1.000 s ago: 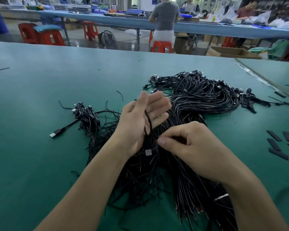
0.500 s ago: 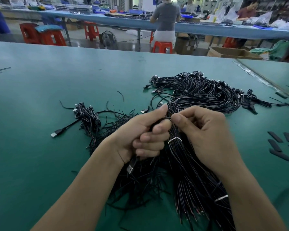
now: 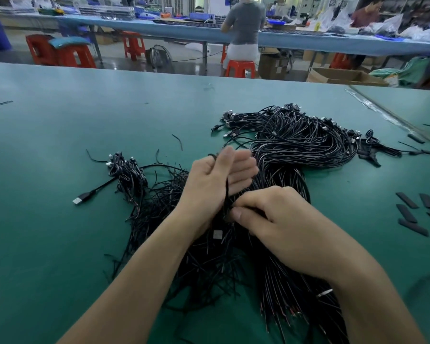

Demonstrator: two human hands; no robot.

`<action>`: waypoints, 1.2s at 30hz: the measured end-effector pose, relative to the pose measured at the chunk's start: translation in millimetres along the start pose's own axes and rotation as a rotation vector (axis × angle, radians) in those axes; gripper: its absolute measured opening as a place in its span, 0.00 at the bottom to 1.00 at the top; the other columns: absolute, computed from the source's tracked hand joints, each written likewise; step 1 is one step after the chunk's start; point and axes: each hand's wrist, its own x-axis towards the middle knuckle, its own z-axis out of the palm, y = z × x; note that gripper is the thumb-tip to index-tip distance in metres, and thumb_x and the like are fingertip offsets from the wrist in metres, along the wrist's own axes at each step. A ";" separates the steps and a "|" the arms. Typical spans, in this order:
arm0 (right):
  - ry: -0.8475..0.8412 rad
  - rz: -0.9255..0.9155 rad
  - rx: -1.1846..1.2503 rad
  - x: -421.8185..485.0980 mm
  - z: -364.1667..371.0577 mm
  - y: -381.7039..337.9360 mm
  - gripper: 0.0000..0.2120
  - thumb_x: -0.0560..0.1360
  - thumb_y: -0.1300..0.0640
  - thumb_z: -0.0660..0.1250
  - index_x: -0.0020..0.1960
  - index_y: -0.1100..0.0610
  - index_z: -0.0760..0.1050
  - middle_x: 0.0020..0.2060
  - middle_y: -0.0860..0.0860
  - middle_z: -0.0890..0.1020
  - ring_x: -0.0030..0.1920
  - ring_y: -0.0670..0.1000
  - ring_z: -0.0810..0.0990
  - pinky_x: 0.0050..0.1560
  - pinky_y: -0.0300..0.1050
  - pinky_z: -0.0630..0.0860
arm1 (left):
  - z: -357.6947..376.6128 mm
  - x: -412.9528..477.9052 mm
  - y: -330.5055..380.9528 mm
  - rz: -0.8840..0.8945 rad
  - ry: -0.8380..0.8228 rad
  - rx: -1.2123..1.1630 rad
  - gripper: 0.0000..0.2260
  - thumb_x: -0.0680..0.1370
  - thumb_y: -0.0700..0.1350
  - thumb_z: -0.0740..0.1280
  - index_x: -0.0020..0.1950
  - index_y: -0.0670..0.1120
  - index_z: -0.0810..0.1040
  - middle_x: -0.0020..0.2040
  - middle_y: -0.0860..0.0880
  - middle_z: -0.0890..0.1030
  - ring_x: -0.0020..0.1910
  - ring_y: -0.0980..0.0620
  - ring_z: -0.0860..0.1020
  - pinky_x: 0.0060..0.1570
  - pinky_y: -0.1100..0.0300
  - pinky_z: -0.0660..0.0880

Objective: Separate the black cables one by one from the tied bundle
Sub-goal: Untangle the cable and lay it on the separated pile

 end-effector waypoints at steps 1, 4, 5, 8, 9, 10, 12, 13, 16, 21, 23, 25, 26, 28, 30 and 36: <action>0.026 -0.023 -0.017 -0.8 -2.3 0.2 0.17 0.79 0.50 0.65 0.32 0.48 0.73 0.24 0.42 0.74 0.25 0.44 0.70 0.29 0.38 0.68 | 0.3 -2.2 -0.1 -0.010 -0.050 0.141 0.17 0.85 0.49 0.57 0.52 0.42 0.83 0.49 0.41 0.86 0.50 0.43 0.85 0.49 0.54 0.82; 0.214 -0.042 -0.092 -2.2 -11.6 10.2 0.09 0.76 0.44 0.67 0.41 0.46 0.80 0.35 0.41 0.80 0.39 0.42 0.78 0.43 0.51 0.77 | 0.0 -9.9 7.2 -0.128 -0.266 0.374 0.24 0.85 0.52 0.57 0.36 0.46 0.84 0.35 0.42 0.85 0.33 0.44 0.84 0.35 0.54 0.82; 0.294 -0.033 -0.104 -2.8 -14.9 13.6 0.08 0.73 0.43 0.69 0.42 0.46 0.81 0.37 0.41 0.81 0.41 0.43 0.79 0.44 0.52 0.77 | -0.3 -11.5 9.5 -0.184 -0.329 0.391 0.26 0.85 0.53 0.56 0.33 0.47 0.83 0.31 0.45 0.83 0.28 0.49 0.82 0.28 0.60 0.79; 0.467 -0.031 -0.030 -2.7 -20.9 21.2 0.06 0.69 0.44 0.75 0.39 0.46 0.81 0.36 0.42 0.82 0.39 0.43 0.80 0.40 0.44 0.77 | -3.4 -12.0 12.4 -0.302 -0.415 0.449 0.28 0.85 0.58 0.54 0.28 0.49 0.77 0.23 0.51 0.72 0.19 0.57 0.68 0.19 0.68 0.64; 0.485 -0.035 0.032 -1.7 -20.8 24.3 0.06 0.69 0.46 0.76 0.38 0.47 0.81 0.35 0.43 0.82 0.37 0.44 0.80 0.38 0.41 0.76 | -5.6 -11.3 13.0 -0.339 -0.446 0.390 0.27 0.84 0.58 0.55 0.28 0.49 0.73 0.22 0.52 0.68 0.18 0.58 0.63 0.18 0.69 0.60; 0.472 -0.030 0.122 -0.6 -20.2 26.2 0.07 0.69 0.46 0.76 0.38 0.48 0.81 0.34 0.44 0.83 0.35 0.45 0.81 0.38 0.40 0.77 | -7.2 -11.0 14.5 -0.378 -0.498 0.282 0.26 0.84 0.58 0.56 0.28 0.50 0.70 0.21 0.53 0.65 0.18 0.59 0.60 0.17 0.69 0.57; 0.362 -0.010 0.416 1.8 -17.1 26.6 0.08 0.69 0.46 0.74 0.39 0.50 0.81 0.34 0.50 0.84 0.35 0.51 0.83 0.42 0.47 0.81 | -10.6 -10.7 20.1 -0.462 -0.625 0.012 0.24 0.83 0.57 0.56 0.28 0.50 0.67 0.21 0.55 0.63 0.18 0.60 0.58 0.15 0.69 0.56; 0.287 -0.007 0.576 2.5 -14.8 25.9 0.08 0.68 0.47 0.73 0.39 0.50 0.81 0.34 0.51 0.84 0.36 0.51 0.83 0.44 0.50 0.82 | -12.3 -11.1 22.7 -0.502 -0.686 -0.104 0.23 0.82 0.56 0.56 0.28 0.50 0.67 0.20 0.55 0.64 0.18 0.60 0.58 0.15 0.69 0.56; 0.106 -0.034 0.843 2.7 -9.7 22.5 0.05 0.72 0.51 0.72 0.38 0.48 0.79 0.33 0.50 0.79 0.37 0.46 0.78 0.47 0.50 0.82 | -14.5 -13.3 26.7 -0.550 -0.772 -0.285 0.21 0.81 0.54 0.57 0.28 0.51 0.65 0.21 0.55 0.68 0.19 0.58 0.58 0.16 0.68 0.58; 0.133 -0.055 0.680 3.0 -10.2 25.6 0.08 0.76 0.56 0.69 0.39 0.49 0.75 0.35 0.51 0.77 0.37 0.48 0.75 0.40 0.40 0.76 | -11.4 -14.0 21.8 -0.456 -0.623 -0.171 0.23 0.80 0.55 0.58 0.26 0.51 0.67 0.26 0.50 0.74 0.21 0.57 0.70 0.20 0.68 0.68; 0.163 -0.028 0.524 4.6 -8.5 27.7 0.11 0.79 0.58 0.67 0.39 0.49 0.73 0.34 0.50 0.78 0.34 0.48 0.75 0.37 0.42 0.76 | -8.5 -13.6 17.5 -0.413 -0.531 -0.075 0.22 0.79 0.57 0.62 0.26 0.51 0.66 0.27 0.48 0.75 0.22 0.56 0.71 0.22 0.67 0.69; 0.160 0.011 0.431 5.9 -6.0 28.0 0.12 0.81 0.58 0.65 0.40 0.49 0.70 0.34 0.52 0.82 0.36 0.53 0.80 0.42 0.55 0.78 | -5.9 -12.6 13.1 -0.369 -0.419 0.039 0.22 0.78 0.57 0.63 0.26 0.50 0.67 0.28 0.47 0.76 0.23 0.54 0.72 0.23 0.65 0.71; 0.166 0.025 0.405 6.3 -4.9 28.1 0.12 0.81 0.58 0.64 0.40 0.48 0.70 0.35 0.52 0.83 0.37 0.53 0.81 0.44 0.58 0.78 | -4.5 -11.7 11.6 -0.331 -0.361 0.130 0.22 0.79 0.56 0.63 0.27 0.50 0.68 0.28 0.48 0.77 0.24 0.54 0.73 0.24 0.65 0.71; 0.227 0.039 0.294 6.6 -2.6 28.9 0.11 0.80 0.56 0.65 0.41 0.48 0.70 0.34 0.47 0.83 0.33 0.45 0.78 0.40 0.53 0.77 | -2.5 -9.2 9.9 -0.234 -0.278 0.352 0.22 0.83 0.55 0.60 0.31 0.47 0.72 0.28 0.52 0.77 0.26 0.56 0.73 0.28 0.65 0.73; 0.316 0.034 0.171 6.9 0.4 28.3 0.10 0.79 0.54 0.67 0.41 0.48 0.70 0.32 0.44 0.81 0.29 0.41 0.72 0.34 0.39 0.72 | 0.0 -7.8 9.2 -0.112 -0.238 0.576 0.21 0.85 0.52 0.58 0.36 0.43 0.73 0.30 0.53 0.77 0.30 0.55 0.75 0.34 0.57 0.77; 0.479 0.038 0.247 11.0 2.9 20.1 0.10 0.78 0.55 0.69 0.40 0.51 0.71 0.30 0.45 0.78 0.30 0.45 0.73 0.34 0.45 0.73 | 9.0 -14.3 15.9 0.123 -0.136 0.639 0.22 0.80 0.62 0.53 0.47 0.48 0.79 0.41 0.46 0.82 0.39 0.47 0.81 0.42 0.48 0.79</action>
